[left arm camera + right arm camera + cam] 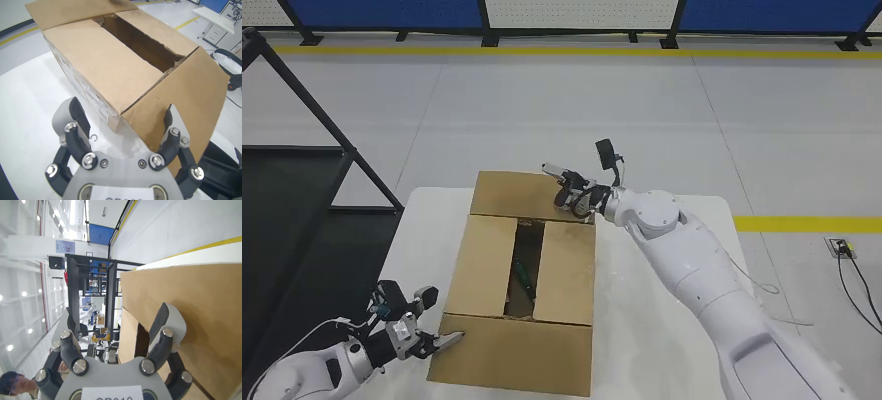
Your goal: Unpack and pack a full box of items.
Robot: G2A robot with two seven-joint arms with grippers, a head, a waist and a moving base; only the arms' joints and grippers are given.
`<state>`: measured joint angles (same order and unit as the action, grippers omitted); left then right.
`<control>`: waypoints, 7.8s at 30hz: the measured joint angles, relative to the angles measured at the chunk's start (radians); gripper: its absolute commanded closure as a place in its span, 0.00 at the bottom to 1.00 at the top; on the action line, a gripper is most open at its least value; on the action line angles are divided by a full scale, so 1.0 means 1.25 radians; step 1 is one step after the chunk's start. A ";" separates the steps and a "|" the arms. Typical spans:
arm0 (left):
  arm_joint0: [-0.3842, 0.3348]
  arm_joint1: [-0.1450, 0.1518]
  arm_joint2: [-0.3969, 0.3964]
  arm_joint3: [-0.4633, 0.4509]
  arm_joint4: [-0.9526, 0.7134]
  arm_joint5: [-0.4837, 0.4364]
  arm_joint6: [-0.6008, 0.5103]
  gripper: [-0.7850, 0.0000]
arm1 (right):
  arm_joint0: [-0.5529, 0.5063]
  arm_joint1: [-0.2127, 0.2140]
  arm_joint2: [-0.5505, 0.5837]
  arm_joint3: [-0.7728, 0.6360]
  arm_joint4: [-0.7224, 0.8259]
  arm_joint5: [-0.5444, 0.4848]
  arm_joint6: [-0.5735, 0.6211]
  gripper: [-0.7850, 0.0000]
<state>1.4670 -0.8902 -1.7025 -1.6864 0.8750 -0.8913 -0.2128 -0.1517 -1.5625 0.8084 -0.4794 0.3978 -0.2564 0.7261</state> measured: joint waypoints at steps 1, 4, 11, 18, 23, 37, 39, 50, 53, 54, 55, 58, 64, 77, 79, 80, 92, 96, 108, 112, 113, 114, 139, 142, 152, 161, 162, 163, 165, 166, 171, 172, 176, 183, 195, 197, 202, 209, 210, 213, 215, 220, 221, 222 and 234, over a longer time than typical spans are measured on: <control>0.005 0.000 -0.008 -0.007 -0.004 0.001 0.003 0.00 | -0.004 0.001 0.002 -0.011 0.001 -0.005 0.024 0.00; 0.023 0.001 -0.030 -0.030 -0.014 0.014 0.024 0.00 | -0.016 0.006 0.002 -0.045 -0.008 -0.005 0.101 0.00; 0.054 -0.006 -0.075 -0.052 -0.089 0.096 0.098 0.00 | -0.047 0.004 -0.026 -0.111 -0.062 0.046 0.188 0.00; 0.048 -0.016 -0.077 -0.047 -0.128 0.216 0.135 0.00 | -0.059 -0.015 -0.063 -0.139 -0.108 0.107 0.168 0.00; 0.045 -0.021 -0.072 -0.039 -0.140 0.270 0.146 0.00 | -0.056 -0.035 -0.084 -0.118 -0.111 0.123 0.165 0.00; 0.035 -0.027 -0.079 -0.010 -0.141 0.286 0.128 0.00 | -0.019 -0.106 -0.094 -0.004 -0.011 0.062 0.223 0.00; 0.028 -0.028 -0.079 0.003 -0.127 0.315 0.116 0.00 | -0.012 -0.114 -0.088 0.014 0.008 0.043 0.227 0.00; -0.059 -0.036 0.001 0.046 -0.050 0.497 -0.003 0.00 | 0.011 -0.139 -0.056 0.063 0.077 -0.030 0.294 0.00; -0.087 -0.040 0.046 0.048 0.000 0.514 -0.022 0.00 | 0.016 -0.145 -0.052 0.068 0.084 -0.039 0.305 0.00; -0.099 -0.041 0.065 0.050 0.018 0.516 -0.026 0.00 | 0.018 -0.147 -0.050 0.070 0.085 -0.042 0.307 0.00; -0.107 -0.043 0.079 0.053 0.032 0.519 -0.027 0.00 | 0.019 -0.148 -0.050 0.071 0.085 -0.044 0.309 0.00; -0.130 -0.048 0.120 0.062 0.062 0.522 -0.023 0.00 | 0.022 -0.154 -0.048 0.075 0.084 -0.049 0.313 0.00; -0.152 -0.054 0.153 0.073 0.074 0.518 -0.017 0.00 | 0.025 -0.164 -0.046 0.076 0.082 -0.058 0.334 0.00; -0.136 -0.059 0.157 0.057 0.071 0.467 -0.013 0.00 | 0.017 -0.199 -0.043 0.031 0.098 -0.108 0.306 0.00; -0.134 -0.059 0.157 0.055 0.068 0.463 -0.012 0.00 | 0.016 -0.205 -0.044 0.030 0.102 -0.110 0.303 0.00; -0.133 -0.060 0.153 0.056 0.060 0.466 -0.005 0.00 | 0.017 -0.209 -0.045 0.032 0.103 -0.111 0.302 0.00; 0.010 -0.050 -0.095 0.048 -0.159 0.359 0.085 0.00 | 0.012 -0.255 -0.059 0.070 0.115 -0.129 0.287 0.00; 0.086 -0.050 -0.149 -0.017 -0.154 0.285 0.143 0.00 | 0.007 -0.272 -0.064 0.089 0.108 -0.149 0.241 0.00; 0.216 -0.062 -0.230 -0.154 -0.159 0.236 0.195 0.00 | -0.009 -0.324 -0.085 0.133 0.086 -0.158 0.186 0.00; 0.214 -0.064 -0.213 -0.173 -0.132 0.269 0.166 0.00 | -0.003 -0.335 -0.089 0.153 0.069 -0.159 0.166 0.00; 0.213 -0.064 -0.208 -0.173 -0.127 0.275 0.161 0.00 | 0.000 -0.337 -0.087 0.158 0.068 -0.160 0.165 0.00; 0.210 -0.065 -0.203 -0.173 -0.120 0.283 0.155 0.00 | 0.003 -0.338 -0.086 0.164 0.067 -0.161 0.166 0.00; 0.034 -0.071 -0.054 0.013 0.021 0.419 -0.001 0.00 | 0.037 -0.273 0.050 0.125 0.117 -0.384 0.287 0.00; -0.002 -0.072 -0.020 0.039 0.046 0.427 -0.020 0.00 | 0.026 -0.249 0.072 0.100 0.109 -0.385 0.285 0.00; -0.079 -0.078 0.060 0.087 0.097 0.430 -0.052 0.00 | -0.050 -0.171 0.151 -0.031 0.067 -0.379 0.291 0.00; -0.114 -0.081 0.091 0.098 0.113 0.430 -0.065 0.00 | -0.144 -0.111 0.229 -0.210 0.001 -0.334 0.300 0.00; -0.116 -0.082 0.094 0.099 0.116 0.430 -0.065 0.00 | -0.158 -0.104 0.239 -0.236 -0.008 -0.324 0.299 0.00; -0.117 -0.082 0.095 0.100 0.117 0.431 -0.065 0.00 | -0.168 -0.100 0.246 -0.255 -0.014 -0.316 0.298 0.00; -0.119 -0.082 0.097 0.102 0.118 0.431 -0.065 0.00 | -0.190 -0.090 0.260 -0.297 -0.026 -0.296 0.298 0.00; -0.120 -0.083 0.097 0.103 0.118 0.431 -0.066 0.00 | -0.199 -0.087 0.265 -0.313 -0.030 -0.288 0.298 0.00; -0.125 -0.084 0.109 0.099 0.127 0.432 -0.070 0.00 | -0.234 -0.072 0.284 -0.377 -0.045 -0.254 0.291 0.00; -0.127 -0.085 0.111 0.099 0.129 0.433 -0.070 0.00 | -0.237 -0.071 0.286 -0.385 -0.045 -0.249 0.291 0.00; -0.131 -0.086 0.118 0.101 0.137 0.436 -0.069 0.00 | -0.248 -0.065 0.289 -0.406 -0.049 -0.238 0.288 0.00; -0.114 -0.083 0.069 0.085 0.121 0.445 -0.044 0.00 | -0.262 -0.055 0.294 -0.435 -0.056 -0.231 0.286 0.00; -0.017 -0.076 -0.090 -0.067 0.088 0.484 0.027 0.00 | -0.296 -0.025 0.326 -0.510 -0.097 -0.197 0.318 0.00; -0.002 -0.077 -0.114 -0.101 0.083 0.488 0.045 0.00 | -0.304 -0.020 0.334 -0.526 -0.101 -0.189 0.321 0.00; 0.026 -0.077 -0.176 -0.197 0.038 0.459 0.065 0.00 | -0.329 -0.005 0.362 -0.561 -0.095 -0.169 0.347 0.00; -0.021 -0.069 -0.150 -0.279 -0.076 0.373 -0.059 0.00 | -0.393 0.024 0.441 -0.626 -0.067 -0.177 0.372 0.00; -0.043 -0.069 -0.121 -0.279 -0.089 0.377 -0.090 0.00 | -0.411 0.030 0.461 -0.644 -0.059 -0.181 0.375 0.00; -0.110 -0.068 -0.034 -0.262 -0.147 0.391 -0.180 0.00 | -0.461 0.044 0.514 -0.692 -0.046 -0.193 0.370 0.00; -0.164 -0.070 0.031 -0.242 -0.194 0.411 -0.241 0.00 | -0.502 0.052 0.554 -0.725 -0.028 -0.213 0.341 0.00; -0.259 -0.077 0.156 -0.194 -0.260 0.462 -0.344 0.00 | -0.556 0.058 0.596 -0.747 0.017 -0.240 0.275 0.00; -0.259 -0.077 0.158 -0.193 -0.260 0.462 -0.346 0.00 | -0.555 0.058 0.596 -0.747 0.016 -0.239 0.276 0.00; -0.258 -0.077 0.156 -0.193 -0.259 0.462 -0.340 0.00 | -0.554 0.058 0.595 -0.746 0.015 -0.239 0.277 0.00; -0.266 -0.084 0.177 -0.186 -0.353 0.525 -0.337 0.00 | -0.567 0.062 0.573 -0.781 0.003 -0.240 0.294 0.00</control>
<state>1.1345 -0.9952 -1.4810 -1.9192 0.4339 -0.2356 -0.6335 -0.8600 -1.4855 1.5250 -1.4553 0.4019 -0.5559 1.0933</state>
